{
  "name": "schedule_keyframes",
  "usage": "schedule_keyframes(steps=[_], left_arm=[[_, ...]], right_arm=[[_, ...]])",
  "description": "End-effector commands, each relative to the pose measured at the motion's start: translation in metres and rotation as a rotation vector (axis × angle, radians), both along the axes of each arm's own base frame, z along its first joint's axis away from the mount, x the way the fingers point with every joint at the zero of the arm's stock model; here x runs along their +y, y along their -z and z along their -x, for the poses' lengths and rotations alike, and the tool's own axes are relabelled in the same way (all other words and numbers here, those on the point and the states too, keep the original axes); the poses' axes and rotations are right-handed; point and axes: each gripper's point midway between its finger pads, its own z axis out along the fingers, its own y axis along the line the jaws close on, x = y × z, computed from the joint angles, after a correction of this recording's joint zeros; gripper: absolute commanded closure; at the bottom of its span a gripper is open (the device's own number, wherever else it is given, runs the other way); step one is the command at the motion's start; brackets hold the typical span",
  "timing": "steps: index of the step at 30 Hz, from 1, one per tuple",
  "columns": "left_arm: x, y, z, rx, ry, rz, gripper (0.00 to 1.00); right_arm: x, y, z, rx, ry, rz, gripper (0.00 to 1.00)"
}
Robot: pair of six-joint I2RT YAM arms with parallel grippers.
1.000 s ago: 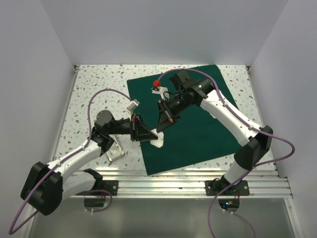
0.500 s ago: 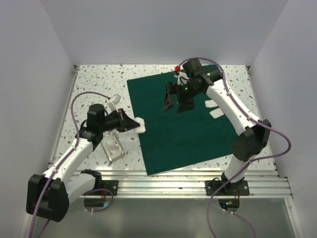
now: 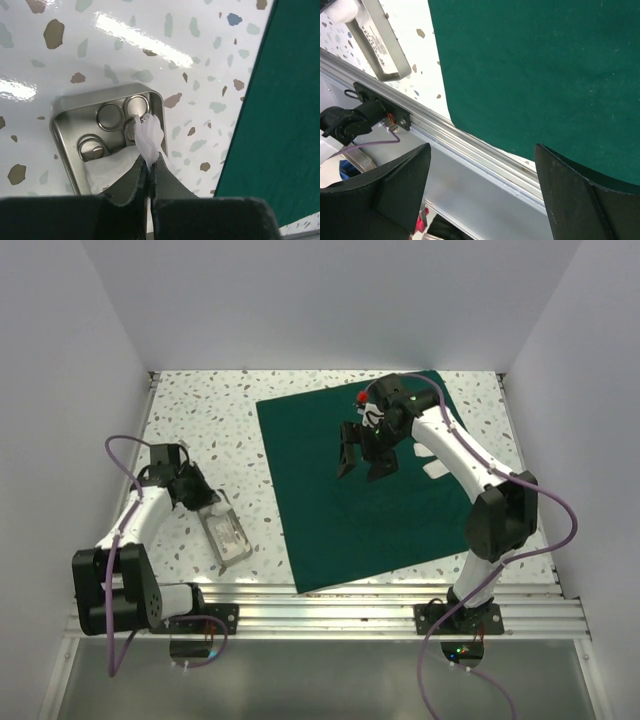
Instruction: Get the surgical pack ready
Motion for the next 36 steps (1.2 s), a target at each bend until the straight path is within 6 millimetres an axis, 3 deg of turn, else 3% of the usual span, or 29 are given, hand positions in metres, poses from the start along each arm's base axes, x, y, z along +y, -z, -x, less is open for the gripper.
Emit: schedule_keyframes(steps=[1,10,13,16,18,24,25,26,29,32,36], left_arm=[[0.014,0.002,-0.009,0.019,0.010,-0.053,1.00],[-0.006,0.022,-0.008,0.045,0.045,0.075,1.00],[0.001,0.026,-0.005,0.088,0.016,0.043,0.99],[0.006,0.022,0.000,0.105,-0.009,0.021,0.72],[0.007,0.021,0.002,0.121,-0.022,0.018,0.60],[0.012,0.015,0.010,0.138,-0.045,-0.010,0.52],[0.012,0.013,0.012,0.144,-0.044,-0.016,0.48],[0.012,0.011,0.012,0.138,-0.043,-0.016,0.29],[0.015,0.007,0.016,0.150,-0.061,-0.035,0.26],[0.022,-0.001,0.016,0.131,-0.078,-0.071,0.27],[0.016,-0.017,0.012,0.058,-0.051,-0.095,0.30]], right_arm=[[0.003,-0.005,-0.006,-0.039,-0.028,-0.045,0.12],[-0.006,0.006,-0.010,-0.026,-0.020,-0.035,0.12],[-0.009,0.008,-0.011,-0.022,-0.015,-0.030,0.12],[-0.009,0.010,-0.015,-0.017,-0.003,-0.027,0.12],[-0.008,0.011,-0.018,-0.014,0.008,-0.034,0.12],[-0.004,0.010,-0.031,-0.019,0.049,-0.036,0.12],[-0.004,0.009,-0.033,-0.023,0.054,-0.032,0.12],[-0.008,0.011,-0.036,-0.030,0.067,-0.004,0.12],[-0.016,0.015,-0.040,-0.020,0.102,0.034,0.12],[-0.038,0.021,-0.052,-0.022,0.201,0.106,0.12],[-0.102,0.035,-0.084,-0.063,0.460,0.187,0.15]])
